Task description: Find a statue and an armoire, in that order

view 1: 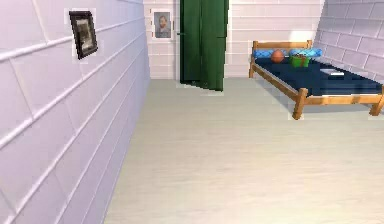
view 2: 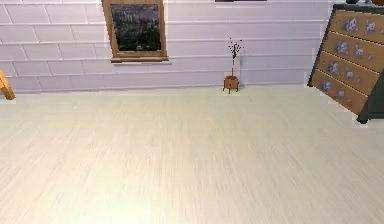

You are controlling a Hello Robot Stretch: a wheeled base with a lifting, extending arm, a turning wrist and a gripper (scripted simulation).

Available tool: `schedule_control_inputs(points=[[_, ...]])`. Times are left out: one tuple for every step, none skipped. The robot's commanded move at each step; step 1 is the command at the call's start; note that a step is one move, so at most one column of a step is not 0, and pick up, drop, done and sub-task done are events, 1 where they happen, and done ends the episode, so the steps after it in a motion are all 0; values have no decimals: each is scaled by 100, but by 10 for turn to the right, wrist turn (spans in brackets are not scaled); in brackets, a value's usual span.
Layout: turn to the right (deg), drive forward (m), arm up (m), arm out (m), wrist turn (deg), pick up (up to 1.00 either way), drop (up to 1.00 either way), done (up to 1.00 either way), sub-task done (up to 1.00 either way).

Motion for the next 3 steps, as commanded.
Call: schedule_control_inputs(points=[[0,100,0,0,0,0,0,0,0],[0,100,0,0,0,0,0,0,0],[-30,0,0,0,0,0,0,0,0]])
